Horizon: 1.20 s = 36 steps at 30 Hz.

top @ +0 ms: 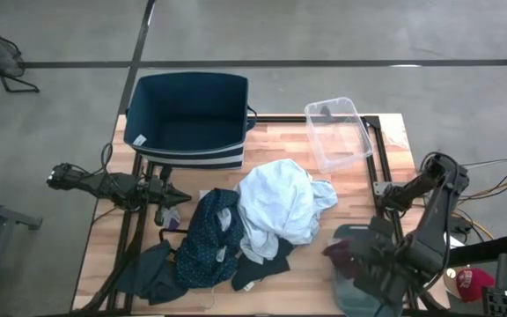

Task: Pick & Place Cloths
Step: Put the brown boxer into the green bin

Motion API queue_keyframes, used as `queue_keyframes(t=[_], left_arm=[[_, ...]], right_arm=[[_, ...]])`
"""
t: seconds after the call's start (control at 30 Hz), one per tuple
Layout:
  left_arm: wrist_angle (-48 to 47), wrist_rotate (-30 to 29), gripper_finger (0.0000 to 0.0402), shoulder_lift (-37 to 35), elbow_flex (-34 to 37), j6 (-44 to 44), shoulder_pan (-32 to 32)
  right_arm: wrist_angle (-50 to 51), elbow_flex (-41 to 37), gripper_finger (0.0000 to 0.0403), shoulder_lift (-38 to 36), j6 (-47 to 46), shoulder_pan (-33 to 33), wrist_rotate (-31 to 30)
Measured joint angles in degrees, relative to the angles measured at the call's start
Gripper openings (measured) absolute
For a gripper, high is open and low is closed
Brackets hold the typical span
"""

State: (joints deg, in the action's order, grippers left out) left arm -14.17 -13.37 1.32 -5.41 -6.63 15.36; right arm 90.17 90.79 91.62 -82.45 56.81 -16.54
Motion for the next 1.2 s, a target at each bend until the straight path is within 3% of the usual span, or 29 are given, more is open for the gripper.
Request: queue_keyframes(t=[0.23, 0.6, 1.2], left_arm=[[0.00, -0.02, 0.0019, 0.00, 0.00, 0.00, 0.01], [0.00, -0.02, 0.0019, 0.02, 0.00, 0.00, -0.01], [0.00, -0.02, 0.0019, 0.01, 0.00, 0.00, 0.00]], right_arm=[[-0.13, -3.30, 0.0034, 1.16, -10.58, 1.17, 8.09], [-0.55, -8.58, 0.0038, 1.50, -13.18, 1.31, 9.11], [-2.11, -9.61, 0.0138, 1.50, -13.57, 1.29, 5.88]])
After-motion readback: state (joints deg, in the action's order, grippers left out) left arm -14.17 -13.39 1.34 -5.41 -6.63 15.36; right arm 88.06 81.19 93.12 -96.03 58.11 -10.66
